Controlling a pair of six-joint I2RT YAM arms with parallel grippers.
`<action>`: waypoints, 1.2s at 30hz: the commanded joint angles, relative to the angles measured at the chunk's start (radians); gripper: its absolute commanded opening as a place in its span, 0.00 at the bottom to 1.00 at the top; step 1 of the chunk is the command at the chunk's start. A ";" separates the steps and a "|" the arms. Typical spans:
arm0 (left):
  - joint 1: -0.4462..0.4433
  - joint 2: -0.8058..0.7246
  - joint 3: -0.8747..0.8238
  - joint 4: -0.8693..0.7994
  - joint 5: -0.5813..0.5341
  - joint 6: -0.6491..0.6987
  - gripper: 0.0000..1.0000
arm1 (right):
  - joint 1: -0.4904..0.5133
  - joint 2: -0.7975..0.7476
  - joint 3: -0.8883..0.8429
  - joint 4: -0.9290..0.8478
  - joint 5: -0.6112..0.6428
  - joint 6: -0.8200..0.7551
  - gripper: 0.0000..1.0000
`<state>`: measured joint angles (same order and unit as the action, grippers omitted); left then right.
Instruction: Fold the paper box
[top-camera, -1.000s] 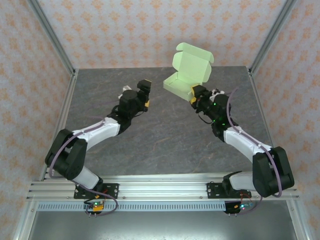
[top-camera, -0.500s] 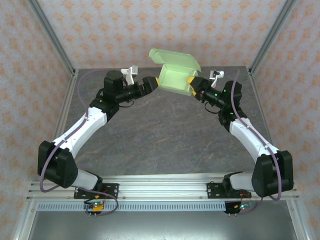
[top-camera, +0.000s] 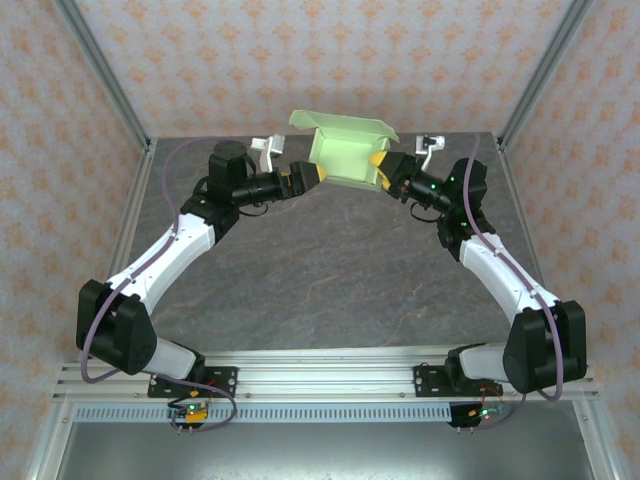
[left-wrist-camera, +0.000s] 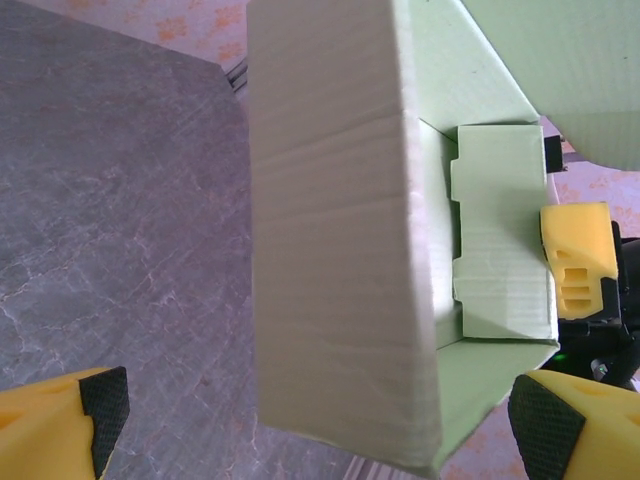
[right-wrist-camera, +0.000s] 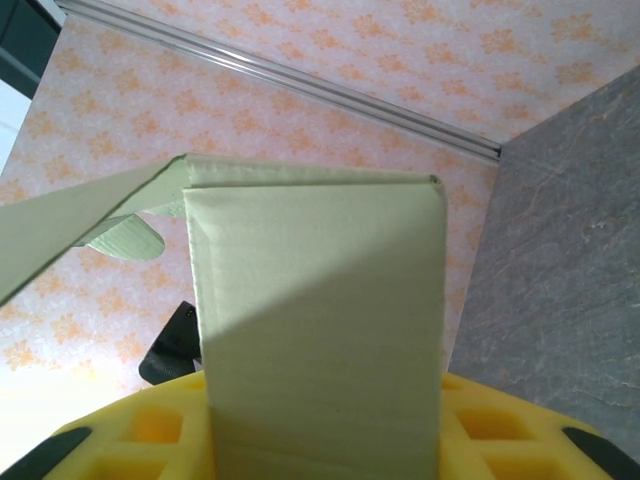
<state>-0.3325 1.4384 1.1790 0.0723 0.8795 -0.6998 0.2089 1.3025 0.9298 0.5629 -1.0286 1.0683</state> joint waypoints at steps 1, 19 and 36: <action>0.014 0.001 0.024 0.080 0.045 -0.027 1.00 | -0.001 -0.010 0.038 0.093 -0.040 0.033 0.41; 0.088 0.040 0.007 0.332 0.119 -0.300 0.83 | -0.001 0.002 0.032 0.155 -0.072 0.083 0.38; 0.055 0.052 0.023 0.394 0.170 -0.285 0.81 | -0.001 0.015 0.008 0.261 -0.057 0.176 0.36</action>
<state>-0.2726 1.4822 1.1755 0.4458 1.0183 -1.0126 0.2089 1.3159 0.9295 0.7433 -1.0737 1.2343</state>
